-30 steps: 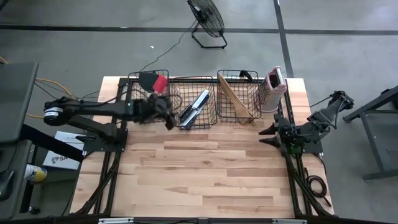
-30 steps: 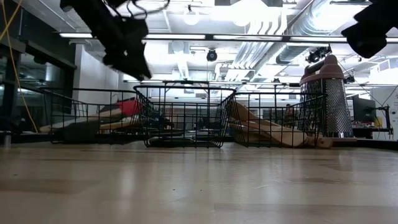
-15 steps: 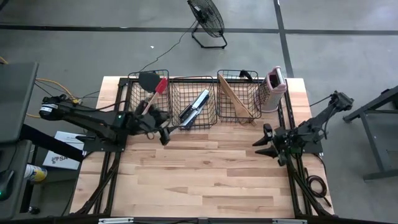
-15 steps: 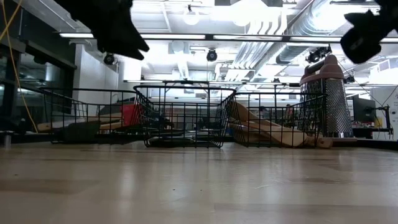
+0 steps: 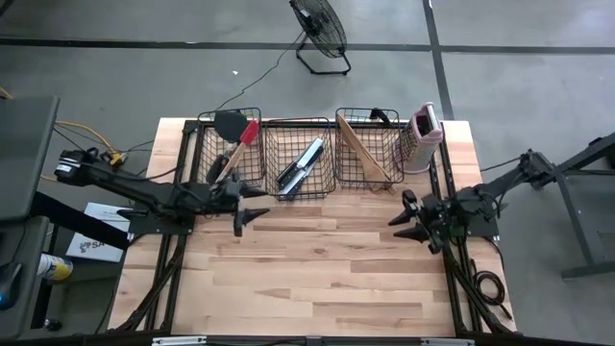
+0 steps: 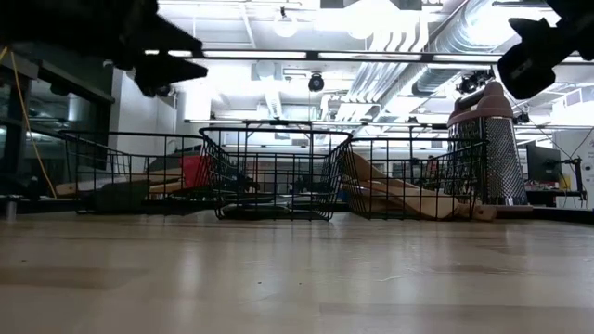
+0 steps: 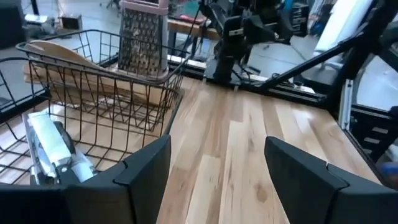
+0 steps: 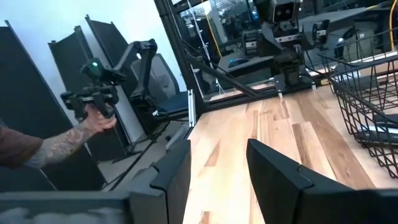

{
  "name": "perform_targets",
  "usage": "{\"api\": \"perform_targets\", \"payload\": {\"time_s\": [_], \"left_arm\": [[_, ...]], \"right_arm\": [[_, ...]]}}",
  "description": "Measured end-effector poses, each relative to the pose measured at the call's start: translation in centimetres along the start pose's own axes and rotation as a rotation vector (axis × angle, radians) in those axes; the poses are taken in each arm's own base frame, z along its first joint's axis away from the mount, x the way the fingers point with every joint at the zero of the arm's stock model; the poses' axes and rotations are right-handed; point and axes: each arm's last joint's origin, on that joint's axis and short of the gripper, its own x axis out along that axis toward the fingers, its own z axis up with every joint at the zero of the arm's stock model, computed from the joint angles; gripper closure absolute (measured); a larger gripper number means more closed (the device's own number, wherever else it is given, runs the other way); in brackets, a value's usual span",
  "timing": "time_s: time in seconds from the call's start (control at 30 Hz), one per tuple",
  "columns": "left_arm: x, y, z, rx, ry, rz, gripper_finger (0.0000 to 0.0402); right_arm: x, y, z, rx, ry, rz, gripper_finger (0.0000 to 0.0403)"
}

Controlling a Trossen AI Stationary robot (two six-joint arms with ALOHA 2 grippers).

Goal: Pick & Place Kitchen Items
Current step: Return to Home Position

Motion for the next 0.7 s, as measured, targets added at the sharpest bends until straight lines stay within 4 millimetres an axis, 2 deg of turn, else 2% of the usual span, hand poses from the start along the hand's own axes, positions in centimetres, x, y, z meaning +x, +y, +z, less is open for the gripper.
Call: {"api": "perform_targets", "payload": {"time_s": [0.23, 0.47, 0.7], "left_arm": [[-2.5, 1.5, -2.3, -0.022, -0.079, -0.024, 0.0148], [-4.9, 2.5, -3.1, 0.033, -0.182, -0.091, 0.0148], [-6.5, 3.3, -4.2, 0.051, -0.178, -0.092, 0.0148]], "right_arm": [[0.1, -0.8, 0.3, 0.020, 0.009, 0.025, 0.0254], [0.2, -1.4, 0.5, 0.034, 0.007, 0.019, 0.0254], [0.1, -2.0, 0.8, 0.040, -0.005, -0.012, 0.0254]]}}
